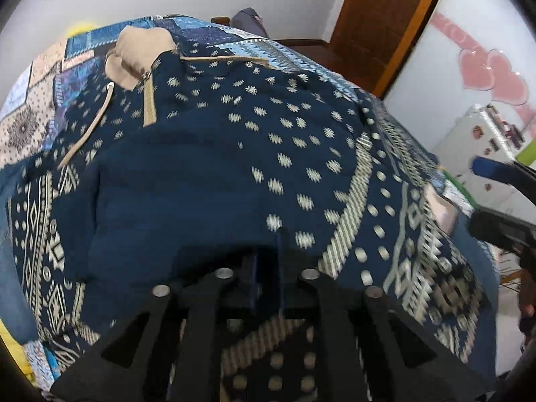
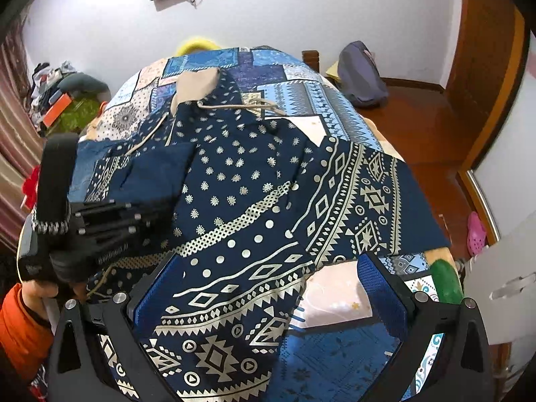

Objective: Fold large clothes

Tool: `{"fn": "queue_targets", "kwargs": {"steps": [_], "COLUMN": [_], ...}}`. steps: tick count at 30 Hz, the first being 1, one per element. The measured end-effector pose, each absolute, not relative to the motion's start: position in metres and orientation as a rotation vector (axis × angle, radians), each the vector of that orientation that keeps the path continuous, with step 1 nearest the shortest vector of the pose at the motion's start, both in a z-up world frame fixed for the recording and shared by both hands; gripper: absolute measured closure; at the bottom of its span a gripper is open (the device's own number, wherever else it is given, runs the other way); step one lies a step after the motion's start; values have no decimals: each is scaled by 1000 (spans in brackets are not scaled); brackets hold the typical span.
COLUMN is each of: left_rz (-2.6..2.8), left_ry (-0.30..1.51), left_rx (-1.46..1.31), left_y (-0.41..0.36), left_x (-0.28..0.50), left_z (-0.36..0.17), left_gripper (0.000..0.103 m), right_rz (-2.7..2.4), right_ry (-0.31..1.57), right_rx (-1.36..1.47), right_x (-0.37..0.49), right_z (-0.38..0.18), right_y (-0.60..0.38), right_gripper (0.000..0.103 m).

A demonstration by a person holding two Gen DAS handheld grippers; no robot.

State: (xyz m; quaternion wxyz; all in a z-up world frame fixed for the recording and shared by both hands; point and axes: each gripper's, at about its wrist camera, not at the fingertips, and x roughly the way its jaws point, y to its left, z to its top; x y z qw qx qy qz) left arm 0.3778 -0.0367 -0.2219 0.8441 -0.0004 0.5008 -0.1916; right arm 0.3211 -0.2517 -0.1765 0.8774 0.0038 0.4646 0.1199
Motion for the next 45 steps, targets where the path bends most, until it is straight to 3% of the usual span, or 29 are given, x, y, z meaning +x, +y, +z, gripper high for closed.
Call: {"fn": "queue_targets", "kwargs": {"steps": [1,4,11,22,24,26,28,30,32,34,45], "left_rz": [-411,-371,-109,15,13,5,-6,-3,2,14,92], "left_ry": [1059,1007,946,1050,1071,1090,1105,1100,1096,1092,1101], "left_rx": [-6,9,43,-114,-126,-143,-169,-180,-187,-173,-122], "left_y": [-31,-3,93,186,188,190,190,190,190,189,180], "left_x": [372,347,331,354,360,364,367,368,369,369,368], "left_z": [-219,-207,-194,-251,-264,-275,-284,-288,-289,-289,-289], "left_gripper": [71,52,39,39,39,39,38,36,35,34,31], "right_rz": [256,299,426,603,605,599,562,559,537,538,356], "right_ry": [966,957,924,989,1009,1038,1022,958,923,929,833], "right_rx": [-5,-47,-163,-404,-438,-473,-504,-541,-539,-482,-174], "right_x": [322,325,343,376,383,390,394,391,390,395,394], "right_z": [-176,-172,-166,-213,-225,-240,-250,-251,-246,-238,-165], "right_y": [-247,-227,-149,-9,7,21,29,34,32,24,-111], "right_gripper": [0,0,0,3,9,25,29,43,76,90,91]}}
